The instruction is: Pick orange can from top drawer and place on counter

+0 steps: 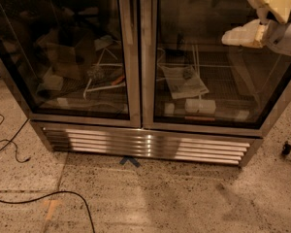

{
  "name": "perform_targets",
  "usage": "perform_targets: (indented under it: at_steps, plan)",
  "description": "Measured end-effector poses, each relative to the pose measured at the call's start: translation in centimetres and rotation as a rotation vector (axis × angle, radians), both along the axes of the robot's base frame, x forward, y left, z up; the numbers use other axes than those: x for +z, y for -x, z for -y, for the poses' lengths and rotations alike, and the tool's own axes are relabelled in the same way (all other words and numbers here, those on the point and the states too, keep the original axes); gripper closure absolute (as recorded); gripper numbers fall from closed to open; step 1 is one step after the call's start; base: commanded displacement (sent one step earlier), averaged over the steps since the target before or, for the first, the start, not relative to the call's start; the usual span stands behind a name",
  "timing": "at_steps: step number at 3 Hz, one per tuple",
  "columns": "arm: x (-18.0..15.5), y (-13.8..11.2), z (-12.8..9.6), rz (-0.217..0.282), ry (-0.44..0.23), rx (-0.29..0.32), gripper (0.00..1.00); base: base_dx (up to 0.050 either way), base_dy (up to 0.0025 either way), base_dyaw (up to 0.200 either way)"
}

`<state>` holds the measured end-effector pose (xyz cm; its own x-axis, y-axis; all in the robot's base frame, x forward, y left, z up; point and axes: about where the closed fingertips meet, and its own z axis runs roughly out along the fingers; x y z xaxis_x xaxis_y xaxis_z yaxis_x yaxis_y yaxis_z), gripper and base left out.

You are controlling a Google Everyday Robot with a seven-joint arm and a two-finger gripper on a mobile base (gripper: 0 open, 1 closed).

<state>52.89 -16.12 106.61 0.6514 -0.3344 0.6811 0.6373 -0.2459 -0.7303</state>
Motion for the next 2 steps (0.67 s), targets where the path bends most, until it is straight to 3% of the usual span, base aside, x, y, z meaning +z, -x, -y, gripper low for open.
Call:
perform_targets:
  at_steps: [2]
  plan:
    - [0.0,2.7,0.7,0.006,0.008,-0.051,0.0,0.0,0.0,0.0]
